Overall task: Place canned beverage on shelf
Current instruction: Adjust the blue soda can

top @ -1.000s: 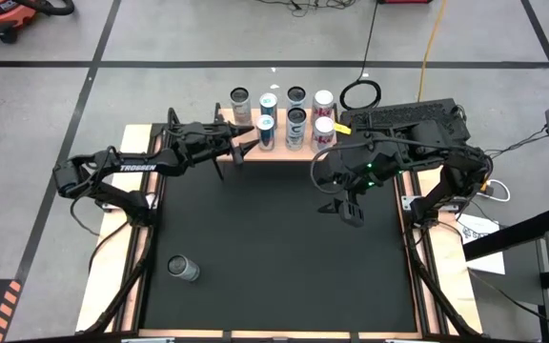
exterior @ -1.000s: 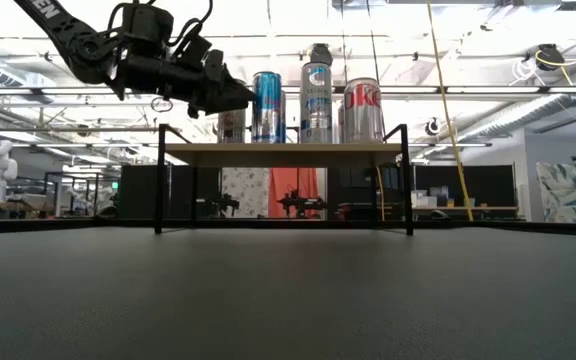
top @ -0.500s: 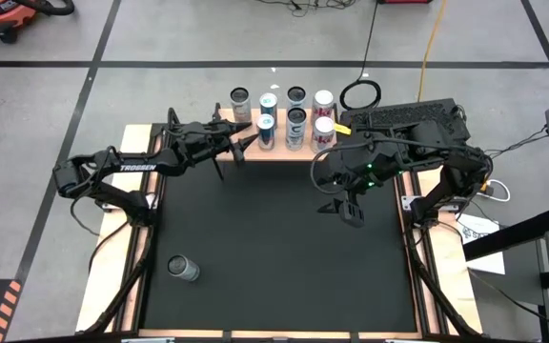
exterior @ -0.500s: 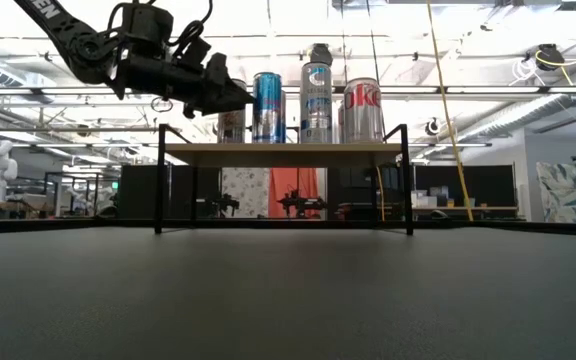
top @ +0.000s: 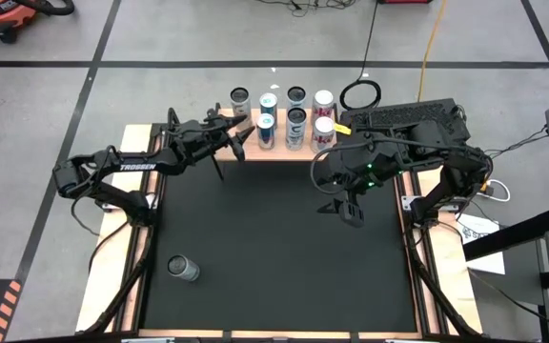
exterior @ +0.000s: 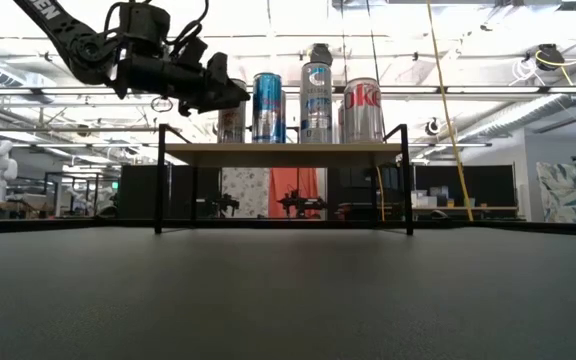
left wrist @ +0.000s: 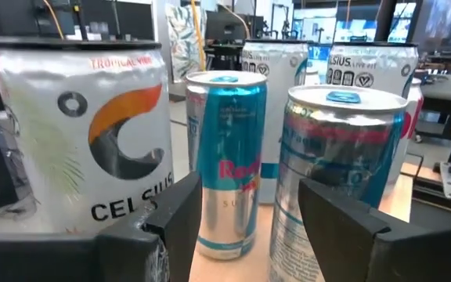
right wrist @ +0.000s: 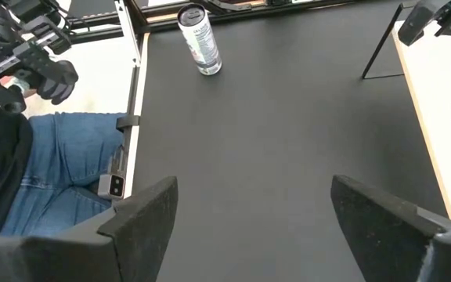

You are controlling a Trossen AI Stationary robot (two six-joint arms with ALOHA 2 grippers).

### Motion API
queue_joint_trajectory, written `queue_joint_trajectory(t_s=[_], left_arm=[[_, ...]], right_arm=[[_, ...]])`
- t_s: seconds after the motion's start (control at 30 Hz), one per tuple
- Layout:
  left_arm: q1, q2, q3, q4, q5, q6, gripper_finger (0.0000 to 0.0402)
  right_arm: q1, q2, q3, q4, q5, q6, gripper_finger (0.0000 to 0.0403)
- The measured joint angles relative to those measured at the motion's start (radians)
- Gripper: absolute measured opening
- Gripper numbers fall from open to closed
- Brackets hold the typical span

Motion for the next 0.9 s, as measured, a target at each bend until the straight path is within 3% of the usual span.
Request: queue_joint_trajectory(t_s=[0.3,0.9], left_arm=[[-0.002,0.000,0.000,-0.072,0.003,-0.045,0.0212],[-0.002,0.000,0.006,-0.024,0.005,-0.062,0.0212]], right_arm=[[0.000,0.000,0.000,0.000,0.000,-0.002,0.0318],[0.000,0.000,0.000,0.000,0.000,-0.045,0.0318]])
